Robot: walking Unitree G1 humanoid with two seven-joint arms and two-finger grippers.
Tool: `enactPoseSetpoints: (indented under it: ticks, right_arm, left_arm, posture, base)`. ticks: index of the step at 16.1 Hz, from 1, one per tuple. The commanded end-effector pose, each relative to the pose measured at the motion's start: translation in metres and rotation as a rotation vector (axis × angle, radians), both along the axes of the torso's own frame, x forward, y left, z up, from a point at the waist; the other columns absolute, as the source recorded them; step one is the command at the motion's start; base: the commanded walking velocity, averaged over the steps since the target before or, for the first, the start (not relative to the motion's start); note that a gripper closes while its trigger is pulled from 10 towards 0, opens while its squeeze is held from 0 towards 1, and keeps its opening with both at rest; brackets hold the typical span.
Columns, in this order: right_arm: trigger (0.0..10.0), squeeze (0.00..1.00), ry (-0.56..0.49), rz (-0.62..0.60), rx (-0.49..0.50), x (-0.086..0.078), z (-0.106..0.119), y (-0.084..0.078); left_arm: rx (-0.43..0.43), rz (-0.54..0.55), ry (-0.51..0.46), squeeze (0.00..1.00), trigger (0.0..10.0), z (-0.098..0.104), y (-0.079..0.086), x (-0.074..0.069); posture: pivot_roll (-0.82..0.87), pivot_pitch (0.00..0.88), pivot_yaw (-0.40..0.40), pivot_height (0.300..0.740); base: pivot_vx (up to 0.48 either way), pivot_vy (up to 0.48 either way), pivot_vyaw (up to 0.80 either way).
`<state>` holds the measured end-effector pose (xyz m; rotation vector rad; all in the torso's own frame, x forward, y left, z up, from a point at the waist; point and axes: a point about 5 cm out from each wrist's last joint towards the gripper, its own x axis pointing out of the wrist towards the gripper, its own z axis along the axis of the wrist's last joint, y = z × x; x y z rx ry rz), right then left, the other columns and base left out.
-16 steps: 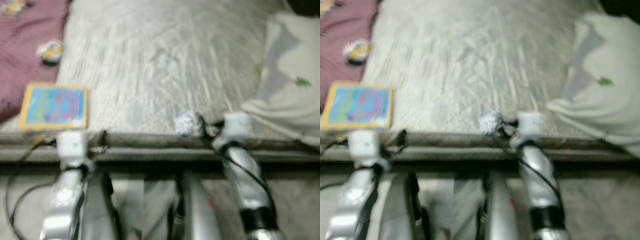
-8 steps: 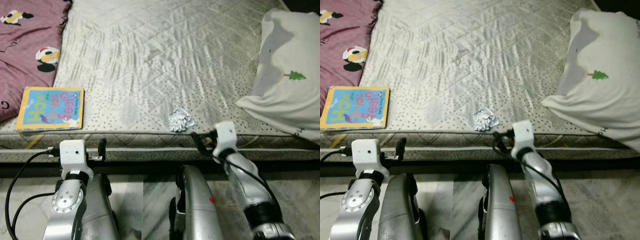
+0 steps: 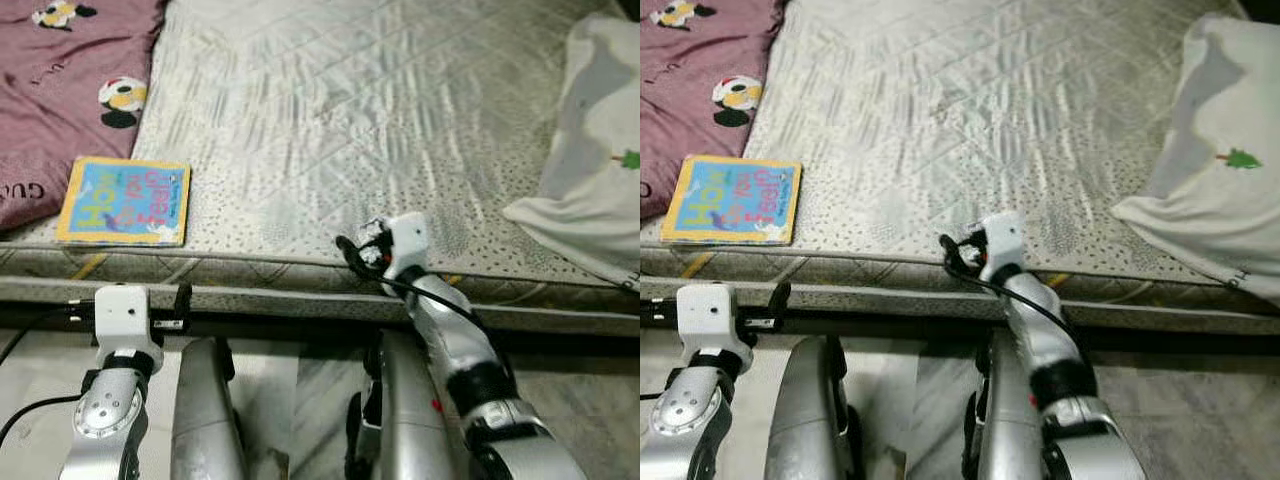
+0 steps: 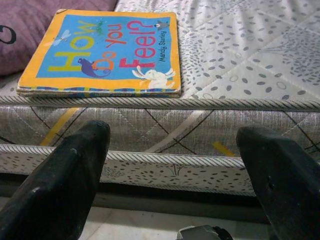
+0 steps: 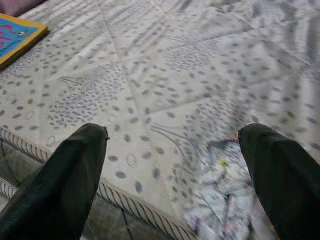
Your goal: Clean up the room
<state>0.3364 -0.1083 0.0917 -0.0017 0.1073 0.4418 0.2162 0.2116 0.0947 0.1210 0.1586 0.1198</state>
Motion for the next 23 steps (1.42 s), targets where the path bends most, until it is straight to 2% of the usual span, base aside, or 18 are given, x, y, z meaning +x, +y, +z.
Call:
enactPoseSetpoints:
  ticks: [1,4,6,9,11,13,15,16,17,20,23]
  right_arm:
    - [10.0,0.0,-0.009,-0.034,-0.013,0.0,-0.003,-0.003]
    - [10.0,0.0,-0.091,-0.176,-0.031,0.01,0.009,-0.004]
    - [10.0,0.0,-0.103,-0.206,-0.049,0.013,0.011,-0.006]
    - [10.0,0.0,-0.045,-0.242,-0.137,0.013,-0.003,-0.01]
    - [10.0,0.0,0.067,-0.275,-0.217,0.007,-0.024,-0.013]
    - [10.0,0.0,0.139,-0.284,-0.242,0.004,-0.035,-0.013]
    - [10.0,0.0,0.149,-0.289,-0.228,0.004,-0.036,-0.011]
    - [6.4,0.0,0.15,-0.275,-0.22,0.007,-0.034,-0.007]
    - [0.0,0.0,0.174,-0.278,-0.199,0.007,-0.035,-0.004]
    - [0.0,0.0,0.207,-0.267,-0.16,0.006,-0.037,0.006]
    - [0.0,0.0,0.211,-0.265,-0.154,0.007,-0.036,0.008]
  left_arm:
    - [0.005,0.007,0.008,0.0,10.0,0.0,0.0,-0.004]
    - [0.001,-0.018,0.007,0.0,10.0,0.0,-0.007,-0.004]
    - [0.001,-0.017,0.005,0.0,10.0,0.001,-0.007,-0.003]
    - [0.0,-0.016,0.0,0.0,10.0,0.002,-0.006,0.0]
    - [-0.007,-0.018,-0.001,0.0,10.0,0.001,-0.009,0.0]
    - [-0.01,-0.022,-0.001,0.0,10.0,0.001,-0.011,0.001]
    - [-0.011,-0.022,-0.002,0.0,10.0,0.001,-0.011,0.002]
    - [-0.012,-0.022,-0.004,0.0,10.0,0.002,-0.011,0.003]
    - [-0.013,-0.022,-0.004,0.0,10.0,0.002,-0.011,0.004]
    - [-0.018,-0.027,-0.008,0.0,10.0,0.002,-0.013,0.006]
    - [-0.02,-0.029,-0.009,0.0,10.0,0.002,-0.014,0.007]
  posture:
    - [0.17,0.277,-0.06,0.555]
    - [0.17,0.277,-0.052,0.555]
    - [0.17,0.277,-0.053,0.555]
    - [0.17,0.278,-0.056,0.555]
    - [0.17,0.278,-0.057,0.555]
    - [0.16,0.278,-0.059,0.555]
    - [0.16,0.278,-0.059,0.555]
    - [0.16,0.275,-0.062,0.555]
    - [0.16,0.274,-0.062,0.555]
    - [0.16,0.268,-0.062,0.555]
    - [0.16,0.266,-0.062,0.555]
  base:
    - [0.0,0.0,0.0]
    - [0.0,0.0,0.0]
    - [0.0,0.0,0.0]
    - [0.0,0.0,0.0]
    - [0.0,0.0,0.0]
    - [0.0,0.0,0.0]
    - [0.0,0.0,0.0]
    - [0.0,0.0,0.0]
    - [0.0,0.0,0.0]
    - [0.0,0.0,0.0]
    - [0.0,0.0,0.0]
